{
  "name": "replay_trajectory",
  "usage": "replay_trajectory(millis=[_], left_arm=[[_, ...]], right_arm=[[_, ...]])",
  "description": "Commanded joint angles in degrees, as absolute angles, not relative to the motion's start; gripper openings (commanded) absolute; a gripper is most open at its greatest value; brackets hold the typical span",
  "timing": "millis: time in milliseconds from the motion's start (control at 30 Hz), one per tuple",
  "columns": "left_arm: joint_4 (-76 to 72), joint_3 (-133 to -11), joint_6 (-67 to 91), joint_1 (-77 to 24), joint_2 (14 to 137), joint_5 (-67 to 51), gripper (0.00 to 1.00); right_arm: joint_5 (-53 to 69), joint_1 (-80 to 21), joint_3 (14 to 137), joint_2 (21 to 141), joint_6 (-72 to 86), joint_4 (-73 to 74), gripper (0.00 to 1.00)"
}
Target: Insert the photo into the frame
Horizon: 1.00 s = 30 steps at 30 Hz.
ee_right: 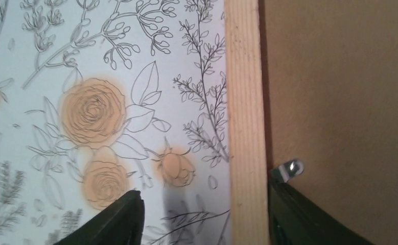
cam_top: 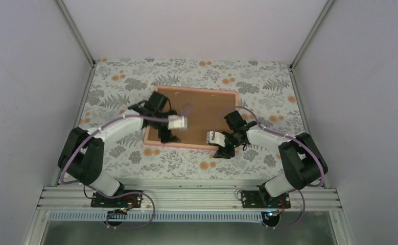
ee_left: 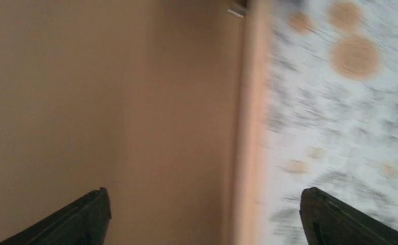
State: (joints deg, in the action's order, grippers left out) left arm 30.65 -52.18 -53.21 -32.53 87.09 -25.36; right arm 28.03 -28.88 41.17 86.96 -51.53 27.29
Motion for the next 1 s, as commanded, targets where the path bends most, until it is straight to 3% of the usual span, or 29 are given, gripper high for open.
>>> replay_trajectory(millis=[0,67,133,433,800,967], left_arm=[[34.50,-66.83,-49.02,-23.58,92.46,-32.51,0.99],[33.61,-75.03,-45.68,-21.51,97.72,-31.07,1.00],[31.60,-80.29,-42.23,-20.71,102.10,-29.67,1.00],[32.00,-106.27,-34.64,-19.84,123.70,-25.84,0.98],[39.87,-124.18,-30.82,-14.73,137.68,-18.66,0.88],[43.14,-124.98,-31.61,-12.48,139.50,-25.51,0.85]], right_arm=[[29.94,-28.41,44.91,84.71,-48.55,34.53,0.65],[31.62,-26.14,48.79,84.27,-46.26,35.83,0.74],[32.56,-23.05,52.29,84.60,-43.84,35.75,0.77],[25.70,-14.43,72.31,101.99,-35.95,28.60,0.76],[21.38,-12.67,97.00,124.05,-33.00,28.42,0.80],[22.76,-12.68,104.74,129.43,-32.90,29.88,0.79]])
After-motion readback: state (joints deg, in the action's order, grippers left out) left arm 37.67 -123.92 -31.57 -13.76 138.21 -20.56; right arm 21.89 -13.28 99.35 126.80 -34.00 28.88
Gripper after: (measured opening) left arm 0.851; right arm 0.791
